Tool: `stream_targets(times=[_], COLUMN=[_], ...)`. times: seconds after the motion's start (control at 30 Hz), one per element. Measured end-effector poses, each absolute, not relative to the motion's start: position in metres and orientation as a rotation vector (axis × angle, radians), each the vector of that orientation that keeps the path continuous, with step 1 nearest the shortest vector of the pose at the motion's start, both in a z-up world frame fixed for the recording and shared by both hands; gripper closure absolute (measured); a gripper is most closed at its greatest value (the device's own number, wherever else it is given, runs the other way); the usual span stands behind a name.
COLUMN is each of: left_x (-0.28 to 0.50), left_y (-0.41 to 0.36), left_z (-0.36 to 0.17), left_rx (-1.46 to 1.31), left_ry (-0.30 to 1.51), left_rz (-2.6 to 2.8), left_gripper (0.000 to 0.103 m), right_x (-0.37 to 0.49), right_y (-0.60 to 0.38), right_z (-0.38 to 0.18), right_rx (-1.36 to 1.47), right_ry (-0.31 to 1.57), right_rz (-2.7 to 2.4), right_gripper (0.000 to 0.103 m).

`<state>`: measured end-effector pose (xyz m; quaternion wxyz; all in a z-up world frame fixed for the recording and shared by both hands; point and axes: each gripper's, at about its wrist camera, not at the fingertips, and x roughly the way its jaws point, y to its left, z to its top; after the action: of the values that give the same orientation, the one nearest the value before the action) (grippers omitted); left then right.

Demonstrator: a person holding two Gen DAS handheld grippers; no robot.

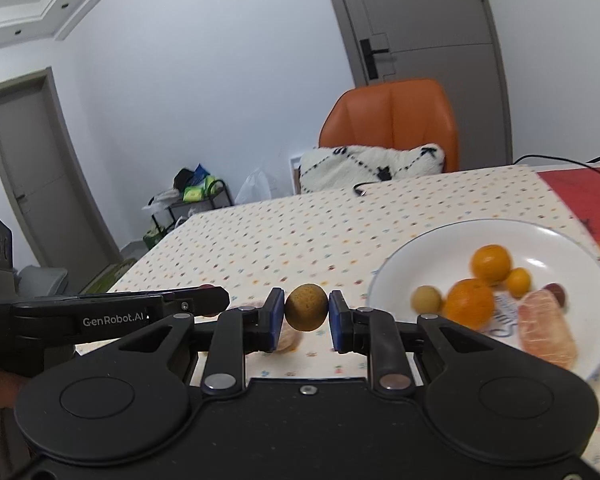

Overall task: Organize fruits
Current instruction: 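Carry the red apple with the left gripper while the right carries the yellow-green fruit to the plate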

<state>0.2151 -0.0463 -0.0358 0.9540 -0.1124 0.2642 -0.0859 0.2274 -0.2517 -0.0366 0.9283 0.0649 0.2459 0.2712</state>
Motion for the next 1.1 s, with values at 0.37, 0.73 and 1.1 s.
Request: stream_targets(times=[0.37, 0.73, 1.1], left_x=[0.220, 0.232, 0.251], left_y=[-0.081, -0.111, -0.134], left_z=[-0.026, -0.027, -0.040], left_rx=[-0.198, -0.144, -0.123], left_ry=[0.532, 0.558, 0.615], left_rz=[-0.237, -0.299, -0.335], left_gripper=[0.081, 0.081, 0.081], right_x=[0.225, 0.224, 0.224], right_y=[-0.288, -0.310, -0.325], right_z=[-0.027, -0.034, -0.054], right_rx=[0.162, 0.178, 0.198], right_ry=[0.456, 0.459, 0.504], right_rz=[0.490, 0.436, 0.405], right_gripper=[0.081, 0.080, 0.075])
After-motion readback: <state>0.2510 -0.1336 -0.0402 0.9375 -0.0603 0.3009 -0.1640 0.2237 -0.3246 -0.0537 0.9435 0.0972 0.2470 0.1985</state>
